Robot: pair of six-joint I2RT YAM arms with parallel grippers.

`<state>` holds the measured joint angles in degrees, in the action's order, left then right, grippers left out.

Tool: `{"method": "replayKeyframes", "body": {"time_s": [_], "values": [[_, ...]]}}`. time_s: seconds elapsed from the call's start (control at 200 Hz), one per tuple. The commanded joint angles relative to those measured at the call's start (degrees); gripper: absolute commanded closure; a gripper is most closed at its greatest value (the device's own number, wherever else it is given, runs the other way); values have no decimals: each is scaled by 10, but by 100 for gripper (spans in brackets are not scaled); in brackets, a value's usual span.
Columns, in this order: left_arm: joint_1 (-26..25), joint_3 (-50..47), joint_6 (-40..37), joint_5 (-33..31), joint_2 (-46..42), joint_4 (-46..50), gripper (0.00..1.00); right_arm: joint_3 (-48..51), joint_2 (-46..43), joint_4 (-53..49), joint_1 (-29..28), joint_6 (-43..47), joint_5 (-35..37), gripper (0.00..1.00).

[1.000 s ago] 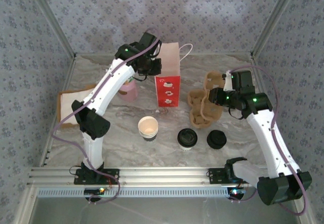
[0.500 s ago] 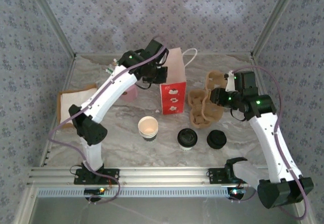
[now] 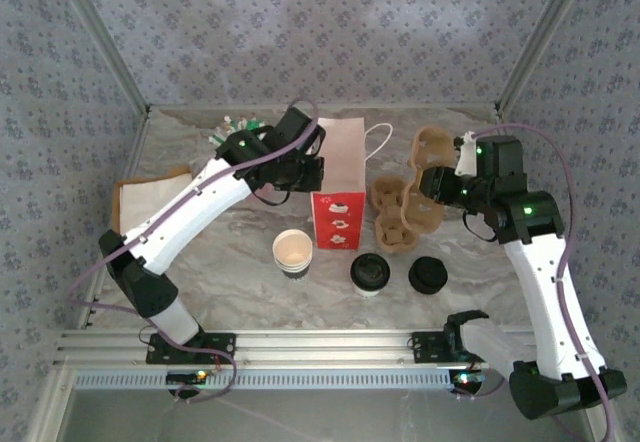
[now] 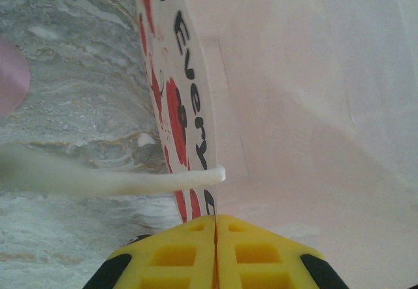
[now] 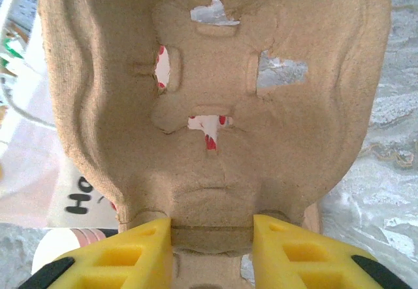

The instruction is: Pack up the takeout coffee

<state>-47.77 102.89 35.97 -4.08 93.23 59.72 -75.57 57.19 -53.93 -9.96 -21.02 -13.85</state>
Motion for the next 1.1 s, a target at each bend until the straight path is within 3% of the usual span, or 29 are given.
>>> {"method": "replayKeyframes", "body": {"time_s": [0.0,0.335,0.595,0.924,1.094], "values": [[-8,-23,22,8,-27,-49,91,-47,-7,-22,4,-11,-19,64],[-29,-45,28,10,-44,-79,91,-166,34,-13,0,-47,-77,65],[-39,-64,32,12,-54,-96,86,-226,84,17,-54,-81,-95,65],[-38,-104,33,-9,-109,-111,48,-289,165,18,-126,-93,-77,65],[-30,-126,30,-23,-160,-106,37,-316,201,11,-148,-95,-72,65]]}}
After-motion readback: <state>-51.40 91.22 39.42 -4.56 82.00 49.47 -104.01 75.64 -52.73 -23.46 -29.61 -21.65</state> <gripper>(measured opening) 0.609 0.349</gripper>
